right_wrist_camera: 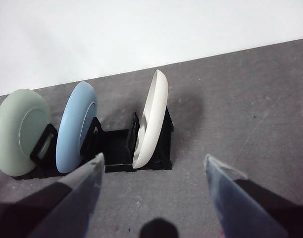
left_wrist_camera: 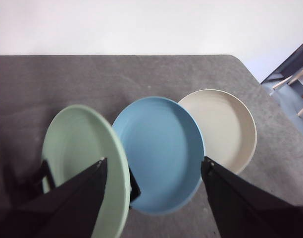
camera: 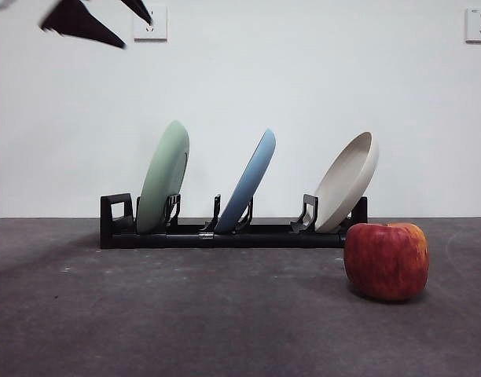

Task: Take the green plate from the plate rack,put the plate on the table,take the apple from the table,put the apple in the plate

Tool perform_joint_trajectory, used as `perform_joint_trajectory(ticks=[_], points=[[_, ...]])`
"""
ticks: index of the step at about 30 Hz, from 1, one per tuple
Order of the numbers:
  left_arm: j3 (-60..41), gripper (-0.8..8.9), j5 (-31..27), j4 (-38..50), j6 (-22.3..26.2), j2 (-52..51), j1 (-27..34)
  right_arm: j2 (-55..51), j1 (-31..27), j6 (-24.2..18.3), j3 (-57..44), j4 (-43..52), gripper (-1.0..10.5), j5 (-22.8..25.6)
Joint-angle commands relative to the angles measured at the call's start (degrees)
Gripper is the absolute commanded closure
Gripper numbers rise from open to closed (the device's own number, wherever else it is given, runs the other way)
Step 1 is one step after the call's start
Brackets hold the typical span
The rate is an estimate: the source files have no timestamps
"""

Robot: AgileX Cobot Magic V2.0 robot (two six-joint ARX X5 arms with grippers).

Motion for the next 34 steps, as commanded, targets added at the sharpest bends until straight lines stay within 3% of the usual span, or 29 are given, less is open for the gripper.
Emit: perform_joint_trajectory(ticks=[1, 10, 20, 25, 34], points=[[3.0, 5.0, -1.0, -0.1, 1.0, 5.3, -1.2, 0.0, 0.1, 0.4, 0.3, 0.0, 6.0, -0.1], [3.6, 5.0, -4.5, 3.1, 2.3, 14.6, -3.9, 0.0, 0.1, 0.4, 0.3, -0.3, 6.0, -0.1], [3.6, 5.13, -7.4, 3.9, 2.6, 17.9, -6.0, 0.0, 0.1, 0.4, 0.3, -1.6, 6.0, 0.1], [3.6, 8.35, -7.0, 3.7, 3.8, 17.9, -6.1, 0.0, 0.1, 0.4, 0.3, -1.8, 6.0, 0.1], [3.7, 8.22, -7.0, 3.8, 3.9, 16.8, -6.1, 0.0, 0.1, 0.4, 0.2, -1.8, 6.0, 0.1]])
